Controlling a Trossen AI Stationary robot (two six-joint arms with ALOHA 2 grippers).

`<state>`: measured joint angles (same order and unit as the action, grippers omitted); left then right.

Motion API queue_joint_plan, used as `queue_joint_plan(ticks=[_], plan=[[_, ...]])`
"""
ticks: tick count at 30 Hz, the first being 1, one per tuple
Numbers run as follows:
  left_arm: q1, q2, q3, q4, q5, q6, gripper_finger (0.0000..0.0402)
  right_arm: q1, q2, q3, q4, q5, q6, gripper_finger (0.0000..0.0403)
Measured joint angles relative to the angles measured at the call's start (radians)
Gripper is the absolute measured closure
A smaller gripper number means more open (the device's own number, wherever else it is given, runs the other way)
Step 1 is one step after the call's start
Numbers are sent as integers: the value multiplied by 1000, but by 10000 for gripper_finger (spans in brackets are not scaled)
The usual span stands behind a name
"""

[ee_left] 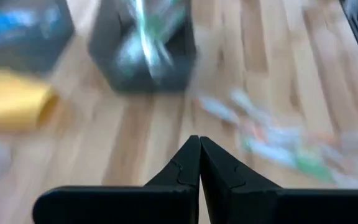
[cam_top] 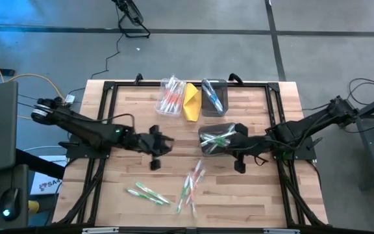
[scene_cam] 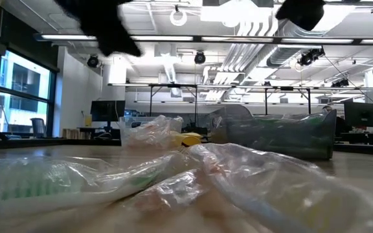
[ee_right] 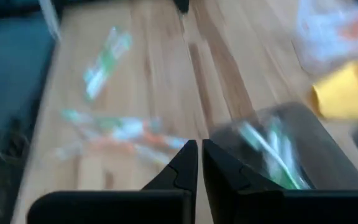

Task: Pick & Place Toothbrushes
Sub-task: Put the orange toothbrush into the transparent bin

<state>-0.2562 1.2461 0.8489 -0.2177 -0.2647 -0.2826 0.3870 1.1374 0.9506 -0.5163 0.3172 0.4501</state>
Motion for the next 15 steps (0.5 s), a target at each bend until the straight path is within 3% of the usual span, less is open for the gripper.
queue_joint_plan(ticks=[7, 15], plan=[[-142, -113, -70, -45, -12, -40, 398, 5, 33, -174, 540, 0, 9, 388], [-301, -252, -96, -152, -89, -44, 398, 76, 230, -198, 833, 146, 114, 399]])
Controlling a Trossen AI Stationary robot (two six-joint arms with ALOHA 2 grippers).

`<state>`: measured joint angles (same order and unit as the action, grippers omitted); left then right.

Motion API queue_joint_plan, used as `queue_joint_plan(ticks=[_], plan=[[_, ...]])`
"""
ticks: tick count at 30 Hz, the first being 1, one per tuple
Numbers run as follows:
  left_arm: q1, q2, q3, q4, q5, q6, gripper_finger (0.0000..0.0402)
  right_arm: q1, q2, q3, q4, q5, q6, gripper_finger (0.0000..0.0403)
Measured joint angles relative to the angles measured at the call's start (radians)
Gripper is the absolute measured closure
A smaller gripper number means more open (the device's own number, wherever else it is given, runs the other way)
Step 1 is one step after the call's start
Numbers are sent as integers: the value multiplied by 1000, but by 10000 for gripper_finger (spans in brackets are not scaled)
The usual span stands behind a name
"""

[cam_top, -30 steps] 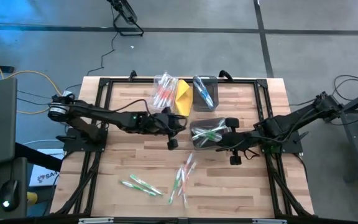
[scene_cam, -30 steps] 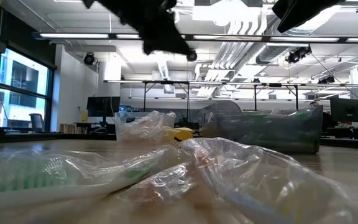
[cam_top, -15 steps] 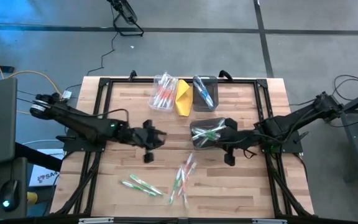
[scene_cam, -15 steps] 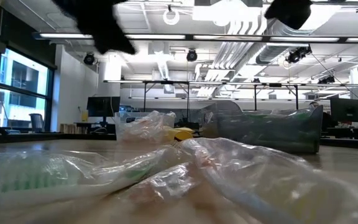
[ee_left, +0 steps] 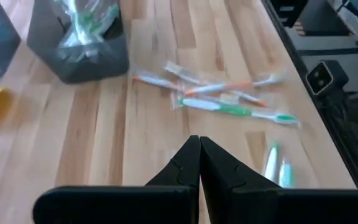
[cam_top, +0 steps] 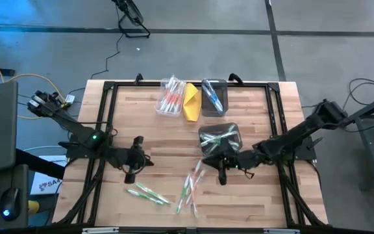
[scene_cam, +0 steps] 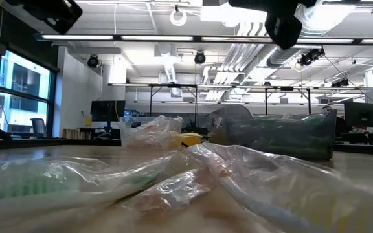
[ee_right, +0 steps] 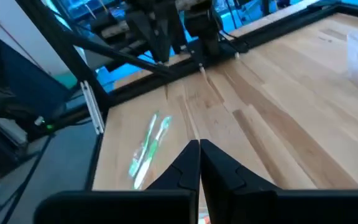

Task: Pick & Place Toothbrushes
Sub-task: Put the orange toothbrush into the transparent bin

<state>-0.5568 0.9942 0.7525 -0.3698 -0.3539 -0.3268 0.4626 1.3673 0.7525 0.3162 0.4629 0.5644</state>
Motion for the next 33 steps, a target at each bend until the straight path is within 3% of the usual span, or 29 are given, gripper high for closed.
queue_joint_plan(ticks=[3, 7, 10, 17, 22, 33], plan=[[-17, -31, -1, -30, -18, 5, 398, 21, 101, 41, 97, 42, 5, 400], [-14, -58, 0, -56, -19, 6, 398, 43, 233, 186, 26, 117, 19, 400], [-13, -64, 0, -73, -19, 7, 398, 54, 320, 342, -161, 173, 60, 400], [-13, -64, 0, -124, -18, 7, 398, 54, 485, 685, -724, 186, 393, 400], [-13, -64, 0, -132, -19, 7, 398, 61, 564, 782, -838, 95, 557, 400], [-13, -64, 0, -135, -19, 11, 398, 115, 655, 782, -851, -137, 921, 401]])
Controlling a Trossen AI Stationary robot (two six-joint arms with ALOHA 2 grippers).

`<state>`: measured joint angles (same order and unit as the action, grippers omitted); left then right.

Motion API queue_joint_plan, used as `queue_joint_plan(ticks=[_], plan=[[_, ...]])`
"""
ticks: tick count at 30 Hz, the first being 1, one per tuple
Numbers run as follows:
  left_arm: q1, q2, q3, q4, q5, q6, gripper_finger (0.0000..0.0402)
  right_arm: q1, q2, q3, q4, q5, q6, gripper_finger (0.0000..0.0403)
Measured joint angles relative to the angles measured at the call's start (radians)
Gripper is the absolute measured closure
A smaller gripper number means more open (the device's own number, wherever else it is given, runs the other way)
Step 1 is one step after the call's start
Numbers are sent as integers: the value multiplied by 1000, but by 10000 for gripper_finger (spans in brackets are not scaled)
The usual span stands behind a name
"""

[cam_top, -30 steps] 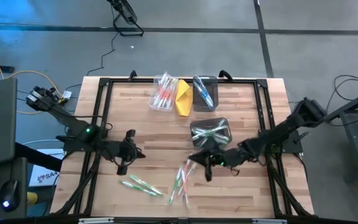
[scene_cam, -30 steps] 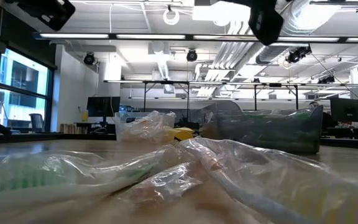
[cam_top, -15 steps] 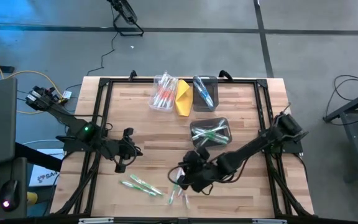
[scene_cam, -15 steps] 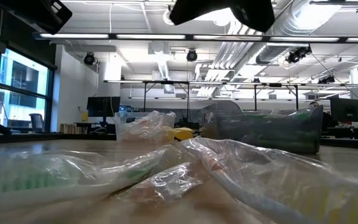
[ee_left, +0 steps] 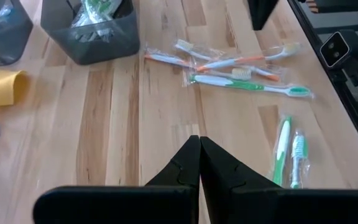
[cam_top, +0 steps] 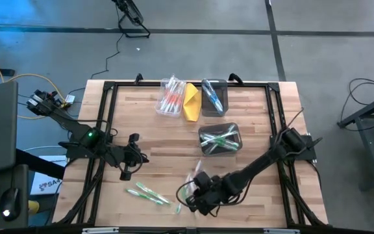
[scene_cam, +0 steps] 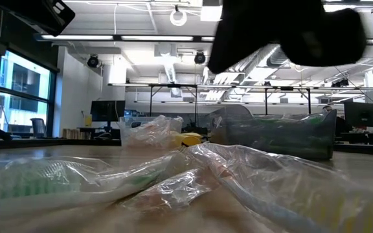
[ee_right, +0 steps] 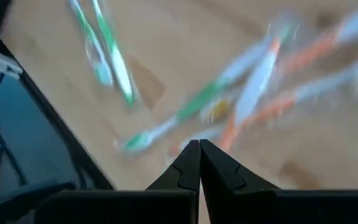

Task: Pick & Place Toothbrushes
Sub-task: Put the orange toothbrush into the transparent bin

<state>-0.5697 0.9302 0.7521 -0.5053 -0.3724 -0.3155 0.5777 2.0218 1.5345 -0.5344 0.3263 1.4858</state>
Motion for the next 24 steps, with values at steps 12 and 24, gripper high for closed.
queue_joint_plan(ticks=[12, 24], plan=[[0, 1, 0, -37, -64, 23, 398, 40, 17, 0, -74, -37, 242, 401], [0, 1, 0, -72, -88, 23, 398, 22, 167, 242, -306, -95, 224, 401]])
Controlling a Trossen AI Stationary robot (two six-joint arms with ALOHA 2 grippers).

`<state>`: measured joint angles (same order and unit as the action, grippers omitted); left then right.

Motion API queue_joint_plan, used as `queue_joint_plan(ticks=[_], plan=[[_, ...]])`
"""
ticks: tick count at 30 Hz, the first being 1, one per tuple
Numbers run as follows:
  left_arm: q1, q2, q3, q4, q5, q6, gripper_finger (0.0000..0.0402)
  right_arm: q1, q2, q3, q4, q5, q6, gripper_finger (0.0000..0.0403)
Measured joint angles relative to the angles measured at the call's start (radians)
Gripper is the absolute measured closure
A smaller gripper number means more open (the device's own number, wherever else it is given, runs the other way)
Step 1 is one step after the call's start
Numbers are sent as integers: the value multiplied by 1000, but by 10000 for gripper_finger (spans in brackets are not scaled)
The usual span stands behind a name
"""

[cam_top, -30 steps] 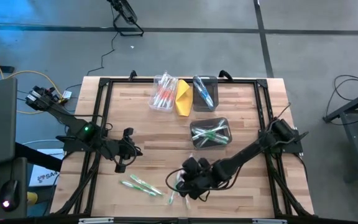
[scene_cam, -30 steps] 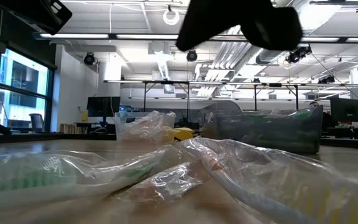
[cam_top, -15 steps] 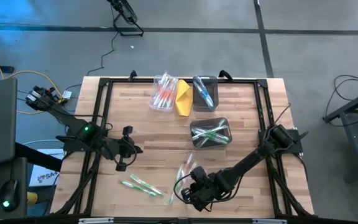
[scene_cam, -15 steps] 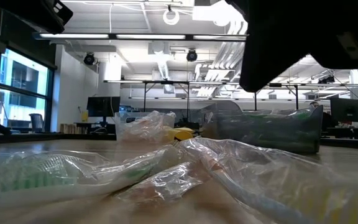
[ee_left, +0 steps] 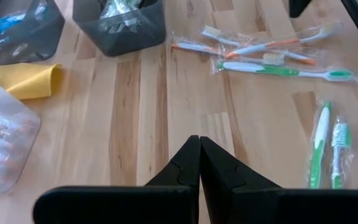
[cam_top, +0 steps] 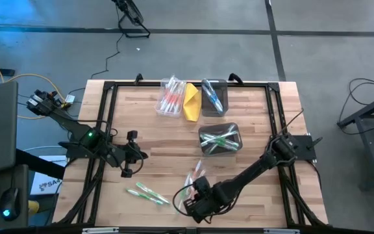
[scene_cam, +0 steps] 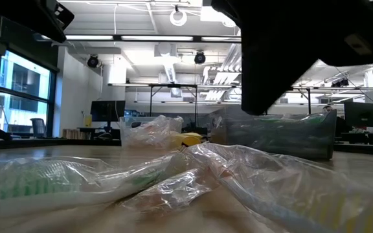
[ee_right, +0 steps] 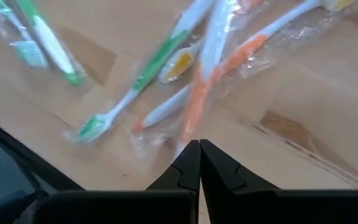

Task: Pick & Place Toothbrushes
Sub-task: Put the orange toothbrush into the transparent bin

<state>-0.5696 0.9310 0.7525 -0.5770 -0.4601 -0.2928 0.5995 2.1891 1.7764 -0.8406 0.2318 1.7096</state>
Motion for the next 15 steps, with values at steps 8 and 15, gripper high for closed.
queue_joint_plan(ticks=[8, 15], plan=[[0, 0, 0, -2, -6, 10, 398, -15, 5, 1, 29, -33, -61, 401], [0, 0, 0, -2, -6, 11, 398, -13, 5, 1, 46, -41, -144, 393]])
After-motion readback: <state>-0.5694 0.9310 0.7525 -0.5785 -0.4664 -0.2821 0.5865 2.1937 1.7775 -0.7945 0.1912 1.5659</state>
